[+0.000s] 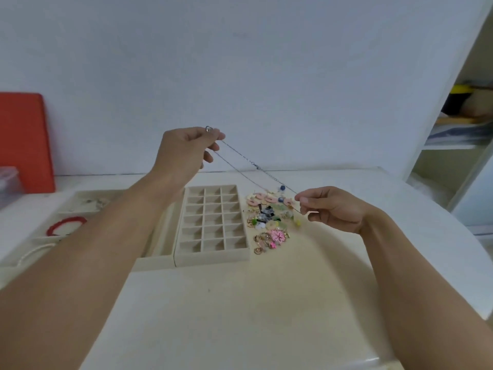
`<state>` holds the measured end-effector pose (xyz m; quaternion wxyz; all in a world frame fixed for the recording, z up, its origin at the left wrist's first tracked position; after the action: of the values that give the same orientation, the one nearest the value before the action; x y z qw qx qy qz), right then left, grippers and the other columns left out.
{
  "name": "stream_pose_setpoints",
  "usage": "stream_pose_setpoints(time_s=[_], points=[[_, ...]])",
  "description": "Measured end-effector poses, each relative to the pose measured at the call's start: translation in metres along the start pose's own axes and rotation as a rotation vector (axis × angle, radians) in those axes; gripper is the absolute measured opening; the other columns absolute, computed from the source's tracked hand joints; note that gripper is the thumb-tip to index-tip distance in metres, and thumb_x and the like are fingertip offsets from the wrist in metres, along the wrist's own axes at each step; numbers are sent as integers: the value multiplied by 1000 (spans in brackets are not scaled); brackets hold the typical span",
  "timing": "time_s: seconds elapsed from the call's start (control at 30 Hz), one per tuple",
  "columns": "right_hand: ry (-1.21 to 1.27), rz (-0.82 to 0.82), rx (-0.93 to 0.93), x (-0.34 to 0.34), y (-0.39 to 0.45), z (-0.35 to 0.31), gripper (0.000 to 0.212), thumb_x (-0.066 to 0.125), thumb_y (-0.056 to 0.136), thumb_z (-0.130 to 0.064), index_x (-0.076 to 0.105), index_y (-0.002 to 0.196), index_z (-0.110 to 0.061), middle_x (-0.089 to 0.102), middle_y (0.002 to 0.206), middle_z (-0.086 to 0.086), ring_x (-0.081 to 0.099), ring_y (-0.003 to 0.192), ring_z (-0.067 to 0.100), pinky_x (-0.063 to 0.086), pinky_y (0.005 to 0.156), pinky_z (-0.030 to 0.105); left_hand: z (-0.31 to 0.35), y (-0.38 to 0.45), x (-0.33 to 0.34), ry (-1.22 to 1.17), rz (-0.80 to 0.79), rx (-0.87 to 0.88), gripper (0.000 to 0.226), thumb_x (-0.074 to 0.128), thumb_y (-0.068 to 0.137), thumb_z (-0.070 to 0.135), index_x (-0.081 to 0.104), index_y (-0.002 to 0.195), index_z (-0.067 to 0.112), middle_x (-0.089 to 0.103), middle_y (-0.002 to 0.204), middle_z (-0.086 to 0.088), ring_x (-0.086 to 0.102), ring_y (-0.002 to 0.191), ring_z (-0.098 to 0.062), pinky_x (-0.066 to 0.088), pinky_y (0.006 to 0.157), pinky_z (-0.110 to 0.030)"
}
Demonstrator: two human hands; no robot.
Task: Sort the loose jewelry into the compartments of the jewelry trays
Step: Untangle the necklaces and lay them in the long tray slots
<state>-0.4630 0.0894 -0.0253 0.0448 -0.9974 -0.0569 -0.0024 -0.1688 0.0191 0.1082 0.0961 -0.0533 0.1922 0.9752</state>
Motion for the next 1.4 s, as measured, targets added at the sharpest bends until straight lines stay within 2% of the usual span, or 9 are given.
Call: stream_pose_setpoints(time_s=[0.13,0.33,0.47,0.6,0.77,0.93,1.17,1.27,1.4], points=[[35,57,-47,8,7,-2,7,78,80,-21,81,83,-15,71,88,0,67,85,12,54,70,21,-13,-8,-22,-25,27,-57,19,66,96,27,80,84,21,71,76,5,60,60,-9,47,62,-25],[54,122,-56,12,12,2,16,75,77,-15,79,88,-3,72,85,7,69,79,14,58,73,21,-36,-16,-52,-109,20,-164,17,68,95,23,80,87,14,71,77,2,61,61,-12,50,61,-24],[38,177,-74,13,19,-3,21,77,74,-12,79,91,1,77,93,7,73,86,18,59,77,22,-51,-23,-60,-180,-14,-241,15,69,94,18,79,87,10,70,74,1,63,61,-13,53,61,-23],[-188,199,-83,18,25,-14,25,84,71,-18,82,93,-5,78,102,8,74,96,21,58,81,23,-66,-28,-81,-242,15,-292,9,71,91,11,77,89,5,73,76,-3,67,63,-15,56,61,-23],[-517,172,-91,34,34,-36,18,86,74,-26,84,90,-19,79,94,4,76,84,23,59,81,28,-83,-28,-109,-198,12,-332,10,71,91,10,75,94,2,75,82,-8,70,65,-13,56,59,-20],[-481,220,-143,43,49,-65,15,79,82,-17,79,93,-6,76,91,16,74,82,28,61,78,30,-98,-36,-137,-201,16,-368,8,71,91,7,75,94,0,76,86,-14,71,66,-14,56,59,-19],[-381,193,-56,60,74,-89,15,71,92,-15,73,100,-2,72,91,13,74,81,19,60,74,23,-104,-57,-146,11,-141,-303,14,78,83,5,76,94,-4,77,86,-17,73,69,-18,58,62,-21],[-248,191,-33,70,88,-103,18,69,92,-17,70,102,-3,69,90,9,72,76,14,59,73,22,-105,-65,-143,125,-211,-294,7,82,81,5,78,86,3,77,85,-16,76,73,-26,59,62,-23],[-258,242,-63,90,112,-126,16,71,93,-18,70,102,-5,68,90,7,69,74,15,59,67,21,-102,-71,-128,301,-292,-269,6,84,80,15,79,81,12,78,77,-8,76,73,-25,62,70,-27]])
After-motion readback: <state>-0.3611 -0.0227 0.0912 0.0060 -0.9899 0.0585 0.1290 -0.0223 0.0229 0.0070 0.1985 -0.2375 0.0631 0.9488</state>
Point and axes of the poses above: each hand's wrist, its own y-axis towards the middle knuckle, its own x-axis out of the palm, z = x × y, the point moved 8 cm from there along y, towards the middle knuckle
